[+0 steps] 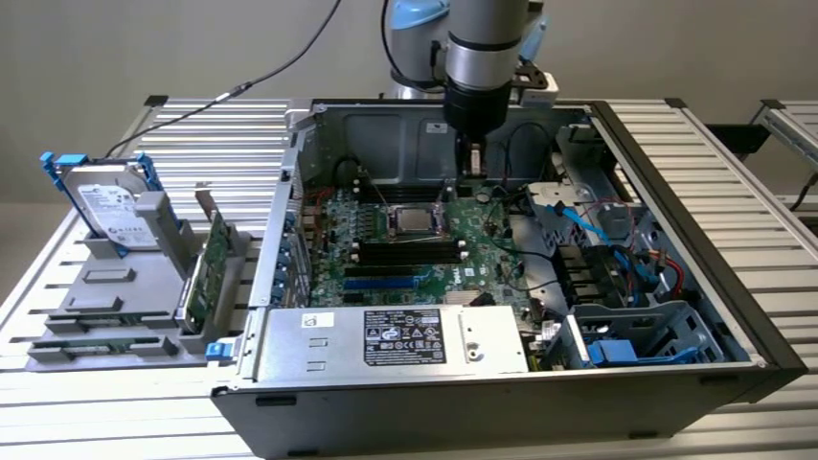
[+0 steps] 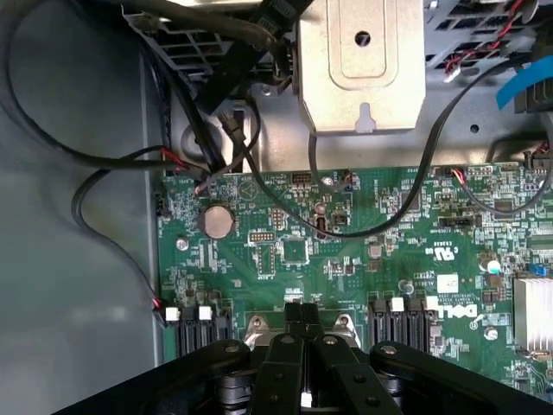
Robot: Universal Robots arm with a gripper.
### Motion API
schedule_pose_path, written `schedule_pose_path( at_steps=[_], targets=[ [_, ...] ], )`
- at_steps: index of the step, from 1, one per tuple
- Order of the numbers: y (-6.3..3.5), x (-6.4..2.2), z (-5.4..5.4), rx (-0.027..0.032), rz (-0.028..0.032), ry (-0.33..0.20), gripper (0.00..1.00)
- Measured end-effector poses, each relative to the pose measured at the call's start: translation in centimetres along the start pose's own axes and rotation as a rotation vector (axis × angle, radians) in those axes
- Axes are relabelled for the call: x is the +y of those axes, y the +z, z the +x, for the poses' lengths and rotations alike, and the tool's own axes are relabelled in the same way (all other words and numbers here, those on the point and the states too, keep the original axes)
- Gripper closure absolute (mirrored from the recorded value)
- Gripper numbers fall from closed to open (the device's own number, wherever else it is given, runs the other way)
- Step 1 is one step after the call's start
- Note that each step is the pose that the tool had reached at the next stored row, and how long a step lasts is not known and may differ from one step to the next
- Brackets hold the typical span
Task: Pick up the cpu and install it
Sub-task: 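Close the cpu cover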
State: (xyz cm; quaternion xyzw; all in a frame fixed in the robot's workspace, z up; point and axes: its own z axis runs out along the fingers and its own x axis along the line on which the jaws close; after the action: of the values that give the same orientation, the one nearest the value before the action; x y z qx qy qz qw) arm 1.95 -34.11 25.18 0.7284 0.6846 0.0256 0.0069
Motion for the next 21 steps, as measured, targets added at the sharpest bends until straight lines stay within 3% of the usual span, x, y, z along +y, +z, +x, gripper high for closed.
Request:
schedule_pose_path(
  at_steps=[15, 21],
  targets=[
    [-0.62, -3.32, -0.2, -0.0408, -0.0022, -0.011, 0.89],
    [-0.73, -4.99, -0.3, -0.0464, -0.0025, -0.014, 0.89]
  ],
)
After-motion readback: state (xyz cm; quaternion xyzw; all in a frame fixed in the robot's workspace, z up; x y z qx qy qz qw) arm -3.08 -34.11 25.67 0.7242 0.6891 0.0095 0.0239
